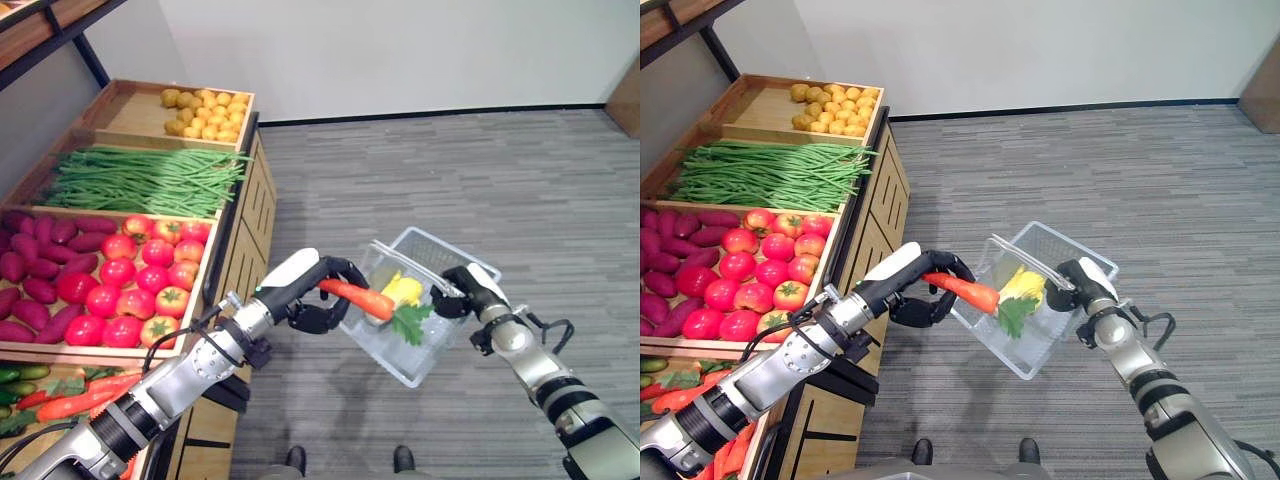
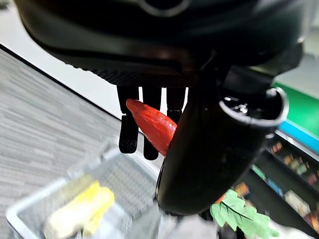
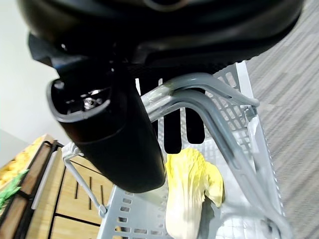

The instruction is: Get the vegetables into the basket

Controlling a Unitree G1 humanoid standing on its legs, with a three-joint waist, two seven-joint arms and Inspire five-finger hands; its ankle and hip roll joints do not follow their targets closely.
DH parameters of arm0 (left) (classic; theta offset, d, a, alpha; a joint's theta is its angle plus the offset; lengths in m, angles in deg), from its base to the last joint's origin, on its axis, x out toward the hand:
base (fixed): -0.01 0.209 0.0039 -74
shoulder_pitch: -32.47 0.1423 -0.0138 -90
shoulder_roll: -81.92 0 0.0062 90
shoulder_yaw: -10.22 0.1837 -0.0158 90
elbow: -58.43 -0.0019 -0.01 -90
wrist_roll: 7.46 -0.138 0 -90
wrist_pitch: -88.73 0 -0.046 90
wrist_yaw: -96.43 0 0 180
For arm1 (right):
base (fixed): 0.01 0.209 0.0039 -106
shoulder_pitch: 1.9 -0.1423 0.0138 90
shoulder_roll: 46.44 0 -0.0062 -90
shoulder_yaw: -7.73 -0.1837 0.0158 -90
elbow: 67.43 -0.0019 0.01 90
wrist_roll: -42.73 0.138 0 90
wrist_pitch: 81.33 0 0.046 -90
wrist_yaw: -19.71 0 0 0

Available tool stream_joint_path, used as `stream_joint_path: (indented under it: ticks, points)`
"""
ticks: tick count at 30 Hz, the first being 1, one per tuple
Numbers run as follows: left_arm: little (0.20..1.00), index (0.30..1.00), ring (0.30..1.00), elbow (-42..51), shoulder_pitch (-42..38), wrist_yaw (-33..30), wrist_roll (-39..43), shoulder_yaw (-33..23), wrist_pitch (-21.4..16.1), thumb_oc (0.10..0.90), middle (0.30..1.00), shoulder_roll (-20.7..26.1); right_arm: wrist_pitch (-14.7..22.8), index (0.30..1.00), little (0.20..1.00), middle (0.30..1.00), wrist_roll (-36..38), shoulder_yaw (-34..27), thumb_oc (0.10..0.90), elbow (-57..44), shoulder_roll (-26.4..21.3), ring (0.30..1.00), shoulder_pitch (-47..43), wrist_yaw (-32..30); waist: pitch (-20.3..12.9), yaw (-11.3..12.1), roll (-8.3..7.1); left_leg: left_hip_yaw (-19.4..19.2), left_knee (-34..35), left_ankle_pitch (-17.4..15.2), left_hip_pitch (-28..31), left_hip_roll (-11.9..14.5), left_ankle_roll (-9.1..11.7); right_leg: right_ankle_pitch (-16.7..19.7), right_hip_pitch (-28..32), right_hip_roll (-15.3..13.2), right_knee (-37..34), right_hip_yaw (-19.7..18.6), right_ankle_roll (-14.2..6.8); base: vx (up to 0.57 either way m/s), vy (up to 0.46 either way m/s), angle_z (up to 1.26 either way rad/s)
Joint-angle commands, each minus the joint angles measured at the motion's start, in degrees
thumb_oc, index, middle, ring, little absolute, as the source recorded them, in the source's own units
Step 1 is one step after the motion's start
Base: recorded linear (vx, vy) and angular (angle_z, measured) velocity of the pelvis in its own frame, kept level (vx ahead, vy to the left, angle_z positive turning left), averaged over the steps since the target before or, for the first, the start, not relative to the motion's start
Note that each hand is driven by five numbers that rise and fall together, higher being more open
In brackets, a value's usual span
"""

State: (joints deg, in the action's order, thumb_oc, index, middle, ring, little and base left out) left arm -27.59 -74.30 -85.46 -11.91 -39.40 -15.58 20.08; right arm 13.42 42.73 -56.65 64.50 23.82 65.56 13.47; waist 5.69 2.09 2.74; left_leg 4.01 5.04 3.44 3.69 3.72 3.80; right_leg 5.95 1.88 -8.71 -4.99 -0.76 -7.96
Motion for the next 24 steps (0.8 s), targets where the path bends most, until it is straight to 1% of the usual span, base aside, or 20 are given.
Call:
stream_joint_path:
  ticks: [1,2,3,4,6,8,10,12,17,22,23,24]
  points:
    - [0.300,0.300,0.300,-3.04,-8.62,-0.85,-1.91,2.34,-4.92,0.400,0.300,-0.38,6.52,0.300,0.300,0.300,3.93,0.37,0.400,-1.47,1.67,0.300,-10.92,-3.46,-6.34,0.09,-3.91,0.73,-0.04,-1.62,-2.60,-1.04,-0.27,-2.12,-0.55,0.69,-0.01,3.44,-0.99,0.00,0.000,0.00]
    - [0.300,0.300,0.300,-4.01,-9.15,-0.86,-2.68,3.14,-4.83,0.400,0.300,-0.66,6.61,0.300,0.300,0.300,4.25,0.65,0.400,-1.59,2.44,0.300,-11.41,-3.64,-6.50,-0.01,-3.78,0.64,-0.04,-2.20,-2.30,-0.95,-0.27,-2.64,-0.30,0.74,-0.01,3.44,-1.04,0.00,0.000,0.00]
    - [0.300,0.300,0.300,-6.25,-10.14,-0.44,-5.11,5.44,-4.70,0.400,0.300,-1.67,6.89,0.300,0.300,0.300,4.83,1.74,0.400,-2.37,3.76,0.300,-12.57,-3.61,-6.74,-0.12,-3.72,0.58,-0.04,-2.24,-2.35,-0.96,-0.24,-2.64,-0.38,0.76,-0.01,3.35,-1.03,0.00,0.000,0.00]
    - [0.300,0.300,0.300,-9.17,-10.77,-0.70,-7.80,6.71,-4.67,0.400,0.300,-2.73,7.11,0.300,0.300,0.300,5.67,2.19,0.400,-3.17,4.95,0.300,-13.14,-3.56,-6.78,-0.22,-3.71,0.45,-0.04,-1.63,-2.65,-1.07,-0.21,-2.10,-0.73,0.75,-0.01,3.26,-1.00,-0.04,0.009,-0.02]
    - [0.300,0.300,0.300,-12.90,-11.77,-2.62,-11.89,7.44,-3.95,0.400,0.300,-4.37,7.51,0.300,0.300,0.300,7.67,2.72,0.400,-4.26,6.97,0.300,-13.28,-3.12,-6.87,-0.37,-3.65,0.29,-0.04,-1.62,-2.65,-1.03,-0.20,-2.12,-0.75,0.82,-0.01,3.06,-1.01,-0.02,0.004,-0.02]
    - [0.300,0.300,0.300,-14.07,-11.89,-3.42,-13.48,7.37,-3.56,0.400,0.300,-4.89,7.40,0.300,0.300,0.300,7.88,2.84,0.400,-5.56,7.40,0.300,-13.12,-2.97,-6.87,-0.40,-3.64,0.20,-0.04,-1.61,-2.66,-1.00,-0.20,-2.12,-0.79,0.83,-0.01,3.07,-1.02,0.00,0.004,-0.04]
    - [0.300,0.300,0.300,-19.24,-10.80,-6.30,-18.54,5.80,-1.64,0.400,0.300,-7.39,7.92,0.300,0.300,0.300,10.37,2.95,0.400,-9.74,9.50,0.300,-11.88,-2.18,-6.88,-0.64,-3.72,-0.05,-0.04,-1.56,-2.65,-0.84,-0.20,-2.18,-0.80,0.86,-0.01,2.97,-0.98,0.00,0.006,-0.06]
    - [0.300,0.300,0.300,-20.21,-10.50,-6.86,-19.68,5.36,-1.32,0.400,0.300,-8.01,7.78,0.300,0.300,0.300,10.72,3.07,0.400,-10.87,9.73,0.300,-11.45,-1.89,-6.95,-0.72,-3.68,-0.09,-0.04,-1.57,-2.64,-0.83,-0.20,-2.24,-0.77,0.86,-0.01,2.93,-0.97,0.00,0.003,-0.05]
    - [0.300,0.300,0.300,-26.74,-9.91,-9.86,-27.49,3.33,1.67,0.400,0.300,-10.65,8.35,0.300,0.300,0.300,13.98,3.64,0.400,-16.68,11.64,0.300,-8.64,-0.16,-7.12,-1.03,-3.80,-0.41,-0.04,-1.68,-2.51,-0.74,-0.20,-2.44,-0.71,0.87,-0.01,2.75,-0.93,0.01,0.003,-0.04]
    - [0.300,0.300,0.300,-32.75,-9.17,-12.10,-33.00,1.66,4.42,0.400,0.300,-13.03,8.52,0.300,0.300,0.300,16.68,3.84,0.400,-22.46,11.38,0.300,-6.58,1.30,-7.44,-1.59,-3.77,-0.98,-0.04,-1.83,-2.23,-0.62,-0.17,-2.62,-0.68,0.92,-0.01,2.53,-0.92,0.00,0.000,0.00]
    - [0.300,0.300,0.300,-32.82,-9.18,-12.15,-33.03,1.68,4.40,0.400,0.300,-13.10,8.52,0.300,0.300,0.300,16.69,3.84,0.400,-22.47,11.35,0.300,-6.56,1.30,-7.45,-1.57,-3.75,-0.99,-0.04,-1.84,-2.22,-0.62,-0.17,-2.62,-0.68,0.92,-0.01,2.52,-0.92,0.00,0.000,0.00]
    - [0.443,0.443,0.443,-33.66,-8.93,-12.59,-33.59,1.02,5.01,0.502,0.443,-13.40,8.51,0.300,0.300,0.300,17.06,3.72,0.400,-23.31,11.47,0.300,-6.27,1.41,-7.47,-1.61,-3.77,-1.04,-0.04,-1.85,-2.14,-0.57,-0.17,-2.61,-0.66,0.91,-0.01,2.48,-0.90,0.00,0.000,0.00]
